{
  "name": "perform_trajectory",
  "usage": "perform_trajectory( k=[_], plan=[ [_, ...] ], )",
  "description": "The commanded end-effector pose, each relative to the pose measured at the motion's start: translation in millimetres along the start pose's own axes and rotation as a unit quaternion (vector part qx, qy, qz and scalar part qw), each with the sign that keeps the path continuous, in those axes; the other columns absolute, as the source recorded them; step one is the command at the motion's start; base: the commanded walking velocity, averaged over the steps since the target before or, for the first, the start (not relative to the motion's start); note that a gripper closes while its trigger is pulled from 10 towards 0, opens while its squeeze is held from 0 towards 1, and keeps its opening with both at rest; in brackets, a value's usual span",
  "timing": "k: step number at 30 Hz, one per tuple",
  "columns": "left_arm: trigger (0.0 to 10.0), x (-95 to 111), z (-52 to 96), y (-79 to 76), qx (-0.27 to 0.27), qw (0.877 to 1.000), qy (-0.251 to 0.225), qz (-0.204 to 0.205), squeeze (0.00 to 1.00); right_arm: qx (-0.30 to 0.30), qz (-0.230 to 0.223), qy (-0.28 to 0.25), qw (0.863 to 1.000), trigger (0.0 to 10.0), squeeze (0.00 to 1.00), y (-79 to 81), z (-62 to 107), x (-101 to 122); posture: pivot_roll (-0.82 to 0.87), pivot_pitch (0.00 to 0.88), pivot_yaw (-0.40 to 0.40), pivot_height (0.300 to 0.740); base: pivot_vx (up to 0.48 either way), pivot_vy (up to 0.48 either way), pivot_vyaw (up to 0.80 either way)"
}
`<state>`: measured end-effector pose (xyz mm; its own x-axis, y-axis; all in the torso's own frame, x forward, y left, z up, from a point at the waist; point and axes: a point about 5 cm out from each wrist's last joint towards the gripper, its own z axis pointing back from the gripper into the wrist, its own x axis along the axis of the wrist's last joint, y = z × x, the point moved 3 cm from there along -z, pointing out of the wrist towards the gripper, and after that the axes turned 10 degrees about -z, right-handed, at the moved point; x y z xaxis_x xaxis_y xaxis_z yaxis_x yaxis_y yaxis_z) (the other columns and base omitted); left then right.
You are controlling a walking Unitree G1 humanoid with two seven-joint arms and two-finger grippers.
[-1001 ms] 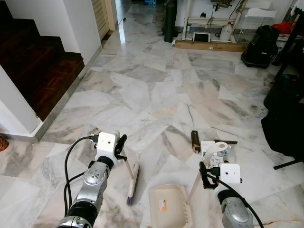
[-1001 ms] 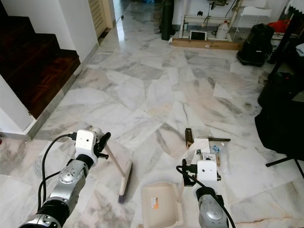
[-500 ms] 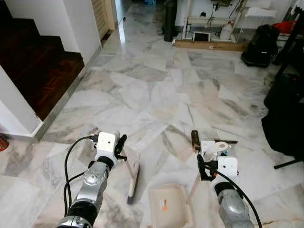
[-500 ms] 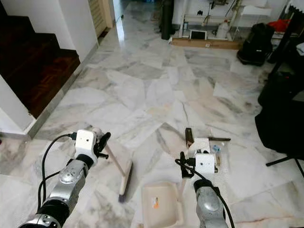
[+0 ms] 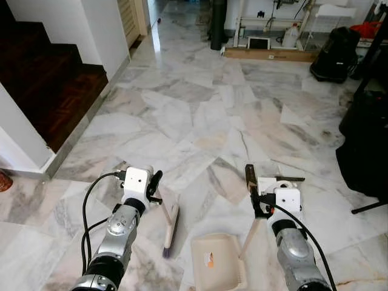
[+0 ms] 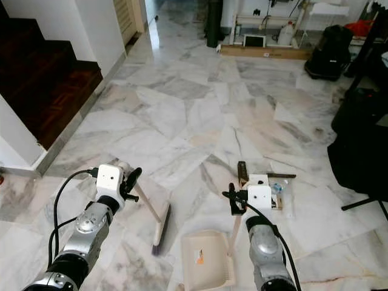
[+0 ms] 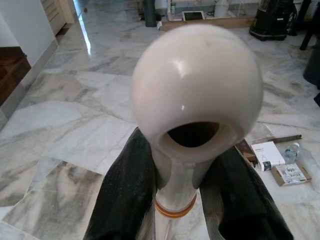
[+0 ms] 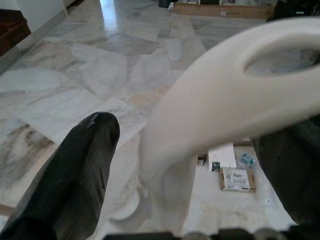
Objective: Sweep floor
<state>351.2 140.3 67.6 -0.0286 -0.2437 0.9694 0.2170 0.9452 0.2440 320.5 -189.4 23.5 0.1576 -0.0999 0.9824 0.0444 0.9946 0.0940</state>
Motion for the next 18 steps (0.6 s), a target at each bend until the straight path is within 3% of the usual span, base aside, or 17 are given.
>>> perform_trajectory(
  k=[1,11,12,13,14,15,18],
  plan=[
    [10.0,9.6,-2.1,3.3,0.0,1.0,-0.022,-0.017,0.0,-0.004,0.001,0.002,1.0,10.0,0.0,-2.7,-0.5,-0.9,-0.12,0.094,0.031,0.74,0.0,0.0,0.0],
    [10.0,10.1,-1.1,1.9,-0.005,0.999,-0.025,-0.025,0.0,0.0,0.002,0.002,1.0,10.0,0.0,-1.3,-7.7,2.3,-0.11,0.101,0.03,0.74,0.0,0.0,0.0],
    [10.0,10.1,-0.9,2.0,-0.005,0.999,-0.025,-0.026,0.0,0.001,0.001,0.003,1.0,8.9,0.0,-0.6,-7.7,1.7,-0.11,0.1,0.03,0.74,0.0,0.0,0.0],
    [10.0,10.1,-0.9,2.2,-0.005,0.999,-0.025,-0.026,0.0,0.002,0.001,0.004,1.0,3.5,0.0,-0.1,-7.7,1.1,-0.11,0.1,0.03,0.74,0.0,0.0,0.0],
    [10.0,10.1,-0.9,2.3,-0.004,0.999,-0.025,-0.026,0.0,0.002,0.0,0.005,1.0,3.5,0.0,0.2,-7.7,0.7,-0.11,0.1,0.03,0.74,0.0,0.0,0.0],
    [10.0,10.2,-1.0,2.6,-0.004,0.999,-0.025,-0.026,0.0,0.003,-0.001,0.005,1.0,0.0,0.0,0.8,-7.7,0.1,-0.11,0.1,0.03,0.74,0.0,0.0,0.0],
    [10.0,10.4,-1.2,2.8,-0.004,0.999,-0.025,-0.026,0.0,0.005,-0.002,0.006,1.0,0.0,0.0,1.7,-7.7,-0.7,-0.1,0.099,0.031,0.74,0.0,0.0,0.0]
  ],
)
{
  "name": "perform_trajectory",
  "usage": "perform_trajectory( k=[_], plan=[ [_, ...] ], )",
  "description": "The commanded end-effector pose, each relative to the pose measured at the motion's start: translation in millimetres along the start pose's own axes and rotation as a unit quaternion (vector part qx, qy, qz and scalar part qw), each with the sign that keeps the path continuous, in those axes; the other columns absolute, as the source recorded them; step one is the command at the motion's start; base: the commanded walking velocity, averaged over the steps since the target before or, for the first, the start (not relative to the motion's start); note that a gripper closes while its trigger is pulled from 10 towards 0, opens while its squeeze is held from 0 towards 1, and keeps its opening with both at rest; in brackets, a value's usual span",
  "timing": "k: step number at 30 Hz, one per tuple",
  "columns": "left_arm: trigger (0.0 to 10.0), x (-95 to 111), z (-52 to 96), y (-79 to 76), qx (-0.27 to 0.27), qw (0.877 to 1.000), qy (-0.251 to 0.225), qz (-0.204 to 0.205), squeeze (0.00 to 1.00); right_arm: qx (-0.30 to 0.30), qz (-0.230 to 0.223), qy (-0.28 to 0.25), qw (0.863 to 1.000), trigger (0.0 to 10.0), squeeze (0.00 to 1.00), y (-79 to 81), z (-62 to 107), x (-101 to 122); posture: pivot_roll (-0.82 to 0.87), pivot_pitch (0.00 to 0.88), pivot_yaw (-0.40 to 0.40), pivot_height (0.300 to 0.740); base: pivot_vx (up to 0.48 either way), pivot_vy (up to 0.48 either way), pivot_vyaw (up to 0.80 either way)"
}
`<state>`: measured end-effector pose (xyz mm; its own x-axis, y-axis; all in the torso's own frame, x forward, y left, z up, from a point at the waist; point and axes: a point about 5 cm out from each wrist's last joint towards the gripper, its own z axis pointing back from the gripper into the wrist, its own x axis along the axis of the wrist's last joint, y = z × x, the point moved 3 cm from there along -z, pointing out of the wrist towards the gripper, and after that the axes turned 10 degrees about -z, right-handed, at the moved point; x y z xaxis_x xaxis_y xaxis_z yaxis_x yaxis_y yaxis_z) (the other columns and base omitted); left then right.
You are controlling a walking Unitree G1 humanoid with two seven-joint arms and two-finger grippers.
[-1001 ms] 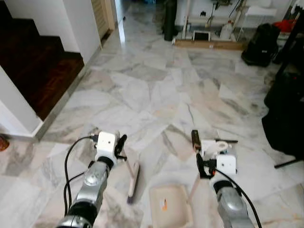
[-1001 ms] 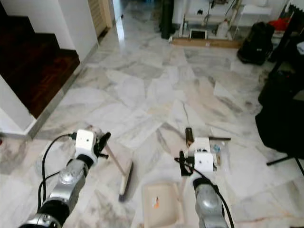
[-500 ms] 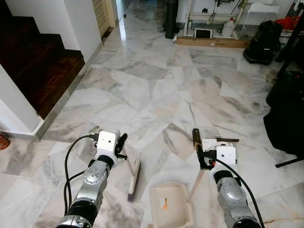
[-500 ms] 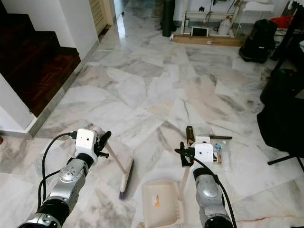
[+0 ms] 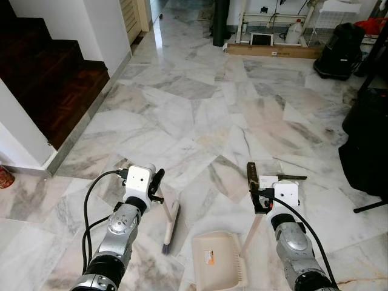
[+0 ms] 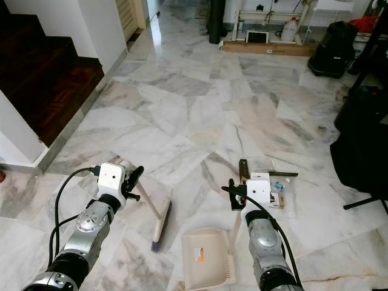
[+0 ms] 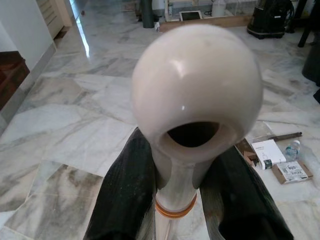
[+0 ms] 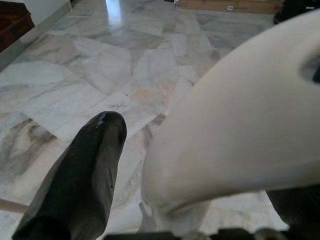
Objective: Sweep floor
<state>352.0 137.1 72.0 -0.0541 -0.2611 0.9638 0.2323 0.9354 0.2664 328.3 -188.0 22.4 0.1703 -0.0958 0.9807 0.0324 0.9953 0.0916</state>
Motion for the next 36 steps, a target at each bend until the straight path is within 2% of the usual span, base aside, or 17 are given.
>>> perform_trajectory(
  k=[1,23,36],
  plan=[
    [10.0,5.3,0.1,4.6,0.004,1.0,-0.015,-0.015,0.0,0.0,-0.005,0.0,1.0,0.0,0.0,0.3,0.2,-0.9,-0.1,0.099,0.031,0.74,0.0,0.0,0.0],
    [10.0,4.0,1.0,2.6,0.001,1.0,-0.014,-0.014,0.0,0.001,-0.015,-0.001,1.0,0.0,0.0,0.3,2.8,-4.5,-0.11,0.079,0.029,0.74,0.0,0.0,0.0],
    [10.0,3.9,-1.3,4.0,0.003,1.0,-0.011,-0.015,0.0,-0.007,-0.024,-0.017,1.0,0.0,0.0,-1.2,-1.4,4.1,-0.11,0.043,0.03,0.74,0.0,0.0,0.0]
  ],
)
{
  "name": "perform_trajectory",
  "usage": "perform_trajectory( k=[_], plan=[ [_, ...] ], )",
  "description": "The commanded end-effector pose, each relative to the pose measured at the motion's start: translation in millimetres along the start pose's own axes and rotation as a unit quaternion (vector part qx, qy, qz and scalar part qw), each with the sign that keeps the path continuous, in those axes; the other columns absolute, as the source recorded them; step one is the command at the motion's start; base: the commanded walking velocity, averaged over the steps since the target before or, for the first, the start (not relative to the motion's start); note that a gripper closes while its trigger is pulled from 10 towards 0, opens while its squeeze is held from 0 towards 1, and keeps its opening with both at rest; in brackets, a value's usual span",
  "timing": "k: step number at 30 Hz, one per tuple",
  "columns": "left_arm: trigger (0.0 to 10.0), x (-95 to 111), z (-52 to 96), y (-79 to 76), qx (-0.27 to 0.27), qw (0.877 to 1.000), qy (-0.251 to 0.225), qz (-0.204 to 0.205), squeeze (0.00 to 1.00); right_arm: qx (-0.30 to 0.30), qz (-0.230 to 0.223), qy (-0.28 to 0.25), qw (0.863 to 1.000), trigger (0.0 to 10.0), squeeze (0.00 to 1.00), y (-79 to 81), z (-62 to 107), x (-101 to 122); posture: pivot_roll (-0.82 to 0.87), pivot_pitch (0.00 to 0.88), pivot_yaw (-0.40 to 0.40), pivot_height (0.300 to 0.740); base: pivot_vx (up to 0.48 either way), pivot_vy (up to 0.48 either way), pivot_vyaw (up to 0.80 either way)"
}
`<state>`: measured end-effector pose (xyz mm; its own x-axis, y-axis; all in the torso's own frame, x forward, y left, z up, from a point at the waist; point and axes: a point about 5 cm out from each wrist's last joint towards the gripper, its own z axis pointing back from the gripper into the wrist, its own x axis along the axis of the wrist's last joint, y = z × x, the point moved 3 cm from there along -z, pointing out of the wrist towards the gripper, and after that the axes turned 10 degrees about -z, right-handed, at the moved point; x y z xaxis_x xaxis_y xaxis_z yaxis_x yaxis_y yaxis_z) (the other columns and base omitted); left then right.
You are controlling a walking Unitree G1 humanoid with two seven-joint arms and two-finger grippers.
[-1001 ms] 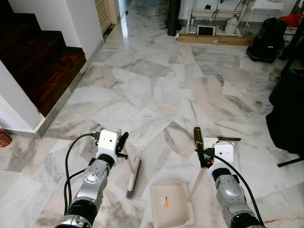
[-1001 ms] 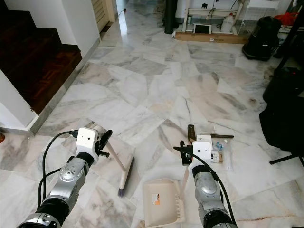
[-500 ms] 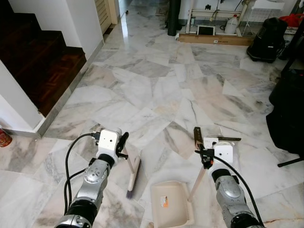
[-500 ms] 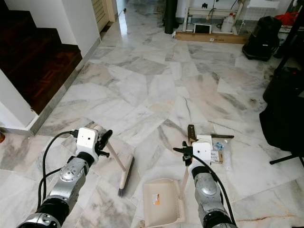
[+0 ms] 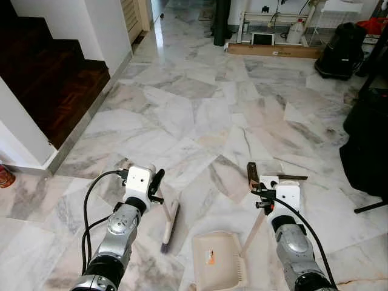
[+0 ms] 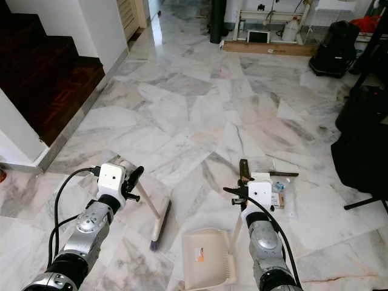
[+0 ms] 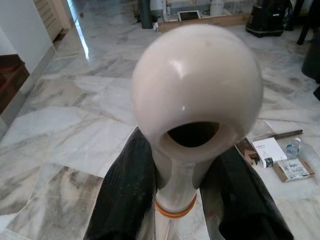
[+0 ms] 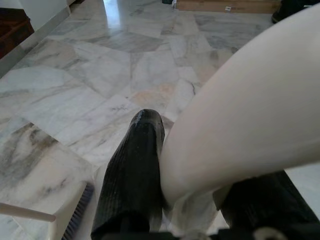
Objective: Sweep floor
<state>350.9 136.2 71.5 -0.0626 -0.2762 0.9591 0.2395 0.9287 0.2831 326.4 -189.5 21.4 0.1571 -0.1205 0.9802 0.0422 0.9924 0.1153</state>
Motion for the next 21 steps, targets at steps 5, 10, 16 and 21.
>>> perform_trajectory(
  k=[5,10,16,21],
  plan=[
    [10.0,5,-4.6,7.0,0.011,1.0,-0.007,-0.006,0.0,-0.007,-0.011,-0.021,1.0,0.0,0.0,-2.2,-6.9,13,-0.11,0.033,0.03,0.74,0.0,0.0,0.0],
    [10.0,8,-8.3,12.5,0.023,1.0,-0.007,-0.008,0.0,-0.037,-0.008,-0.046,0.998,0.0,0.0,-15.4,-11.8,29,-0.11,0.011,0.027,0.74,0.0,0.0,0.0],
    [10.0,12,-11.6,21.2,0.04,0.999,-0.012,-0.011,0.0,-0.074,-0.003,-0.09,0.993,10.0,0.0,-35.5,-15.6,55,-0.11,0.0,0.016,0.74,0.0,0.0,0.0],
    [10.0,12,-11.9,30.3,0.063,0.998,-0.011,-0.011,0.0,-0.108,0.004,-0.129,0.986,10.0,0.0,-55.1,-14.2,76,-0.11,0.0,0.003,0.74,0.0,0.0,0.0]
  ],
)
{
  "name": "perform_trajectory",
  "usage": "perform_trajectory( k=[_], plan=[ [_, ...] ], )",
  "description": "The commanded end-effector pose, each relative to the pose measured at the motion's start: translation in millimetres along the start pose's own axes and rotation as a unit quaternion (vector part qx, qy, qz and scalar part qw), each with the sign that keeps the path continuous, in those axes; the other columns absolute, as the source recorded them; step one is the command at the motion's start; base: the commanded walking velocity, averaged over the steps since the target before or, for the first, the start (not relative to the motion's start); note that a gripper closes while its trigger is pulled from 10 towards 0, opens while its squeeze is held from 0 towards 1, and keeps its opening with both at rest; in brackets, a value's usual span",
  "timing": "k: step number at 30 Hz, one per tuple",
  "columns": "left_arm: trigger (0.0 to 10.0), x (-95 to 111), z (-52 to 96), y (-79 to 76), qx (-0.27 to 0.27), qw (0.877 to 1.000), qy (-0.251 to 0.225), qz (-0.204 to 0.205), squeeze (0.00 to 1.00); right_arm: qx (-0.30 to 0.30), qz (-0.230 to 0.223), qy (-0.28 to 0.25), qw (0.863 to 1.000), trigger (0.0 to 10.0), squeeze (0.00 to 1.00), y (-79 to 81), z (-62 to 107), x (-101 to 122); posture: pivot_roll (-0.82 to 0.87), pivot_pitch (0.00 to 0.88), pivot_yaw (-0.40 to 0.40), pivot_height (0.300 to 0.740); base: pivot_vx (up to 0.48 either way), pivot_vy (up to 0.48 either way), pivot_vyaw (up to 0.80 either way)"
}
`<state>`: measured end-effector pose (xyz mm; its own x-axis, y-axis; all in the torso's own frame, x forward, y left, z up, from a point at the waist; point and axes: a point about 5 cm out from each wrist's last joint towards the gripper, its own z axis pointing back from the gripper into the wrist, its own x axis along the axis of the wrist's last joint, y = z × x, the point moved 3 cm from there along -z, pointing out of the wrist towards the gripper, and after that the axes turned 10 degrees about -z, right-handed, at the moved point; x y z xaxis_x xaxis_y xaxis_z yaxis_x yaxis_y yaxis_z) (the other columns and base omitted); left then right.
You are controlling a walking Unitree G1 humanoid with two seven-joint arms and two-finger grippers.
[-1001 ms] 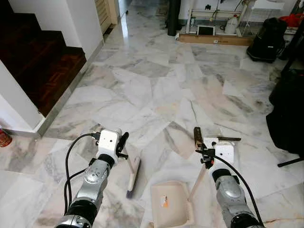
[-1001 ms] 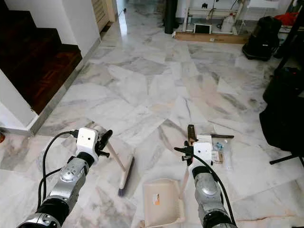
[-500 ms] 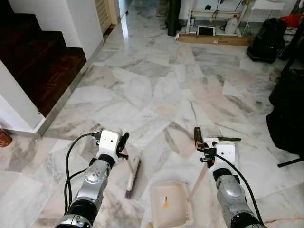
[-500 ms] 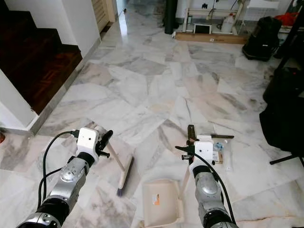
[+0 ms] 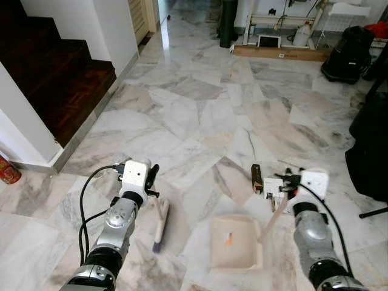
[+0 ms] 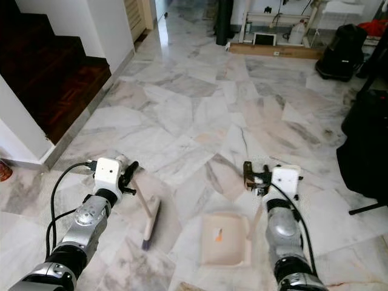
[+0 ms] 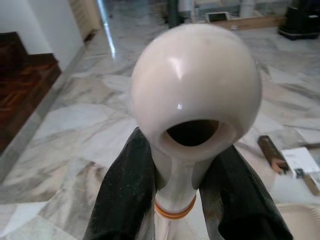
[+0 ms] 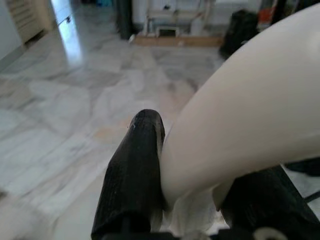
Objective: Sweep floor
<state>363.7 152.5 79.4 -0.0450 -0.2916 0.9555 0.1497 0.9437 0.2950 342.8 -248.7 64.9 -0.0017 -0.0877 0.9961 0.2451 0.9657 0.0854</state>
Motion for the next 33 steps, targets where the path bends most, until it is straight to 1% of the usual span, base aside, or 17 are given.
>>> perform_trajectory(
  k=[1,7,8,12,15,17,18,19,21,23,25,26,30,33],
  plan=[
    [10.0,10,-4.9,13.7,0.026,0.999,-0.02,-0.004,0.0,-0.01,-0.004,-0.05,0.999,10.0,0.0,-4.8,-8.4,25,-0.11,0.0,-0.001,0.74,0.0,0.0,0.0],
    [10.0,10,-5.7,21.4,0.042,0.999,-0.02,-0.005,0.0,-0.011,0.004,-0.049,0.999,10.0,0.0,-7.9,-8.7,25,-0.12,0.0,0.005,0.74,0.0,0.0,0.0],
    [10.0,9,-5.4,21.7,0.043,0.999,-0.019,-0.006,0.0,-0.016,0.004,-0.054,0.998,10.0,0.0,-10.8,-8.3,27,-0.12,0.0,0.007,0.74,0.0,0.0,0.0],
    [10.0,9,-5.0,21.9,0.042,0.999,-0.018,-0.008,0.0,-0.021,0.002,-0.059,0.998,10.0,0.0,-13.8,-5.9,28,-0.13,0.0,0.011,0.74,0.0,0.0,0.0],
    [10.0,7,-2.7,23.7,0.046,0.999,-0.02,-0.009,0.0,-0.019,0.001,-0.06,0.998,10.0,0.0,-12.8,2.5,22,-0.12,0.0,0.015,0.74,0.0,0.0,0.0],
    [10.0,7,-0.8,29.4,0.053,0.998,-0.023,-0.009,0.0,-0.015,-0.001,-0.065,0.998,10.0,0.0,-8.4,9.2,19,-0.13,0.0,0.022,0.74,0.0,0.0,0.0],
    [10.0,7,-0.8,29.4,0.053,0.998,-0.023,-0.009,0.0,-0.015,-0.001,-0.065,0.998,10.0,0.0,-8.4,9.2,19,-0.13,0.0,0.022,0.74,0.0,0.0,0.0],
    [10.0,4,2.3,30.2,0.055,0.998,-0.021,-0.01,0.0,-0.013,-0.001,-0.067,0.998,10.0,0.0,-7.3,13.9,16,-0.14,0.0,0.027,0.74,0.0,0.0,0.0],
    [10.0,2,3.6,31.7,0.06,0.998,-0.018,-0.013,0.0,-0.014,-0.004,-0.069,0.997,10.0,0.0,-6.4,18.3,14,-0.14,0.0,0.031,0.74,0.0,0.0,0.0],
    [10.0,3,4.2,32.3,0.064,0.998,-0.022,-0.014,0.0,-0.016,-0.001,-0.073,0.997,10.0,0.0,-7.5,22.8,14,-0.13,0.0,0.028,0.74,0.0,0.0,0.0],
    [10.0,7,5.4,33.1,0.073,0.997,-0.033,-0.011,0.0,-0.024,0.0,-0.078,0.997,10.0,0.0,-13.8,28.9,15,-0.09,0.0,0.013,0.74,0.0,0.0,0.0],
    [10.0,8,5.0,33.8,0.075,0.996,-0.037,-0.01,0.0,-0.025,0.003,-0.079,0.997,10.0,0.0,-14.8,29.3,16,-0.09,0.0,0.013,0.74,0.0,0.0,0.0],
    [10.0,11,9.6,30.1,0.076,0.996,-0.05,-0.008,0.0,-0.027,0.012,-0.077,0.997,10.0,0.0,-19.3,33.8,17,-0.07,0.0,0.006,0.74,0.0,0.0,0.0],
    [10.0,5,16.3,23.8,0.072,0.996,-0.048,-0.005,0.0,-0.04,0.017,-0.076,0.996,10.0,0.0,-26.2,36.1,16,-0.06,0.0,0.009,0.74,0.0,0.0,0.0]
  ],
)
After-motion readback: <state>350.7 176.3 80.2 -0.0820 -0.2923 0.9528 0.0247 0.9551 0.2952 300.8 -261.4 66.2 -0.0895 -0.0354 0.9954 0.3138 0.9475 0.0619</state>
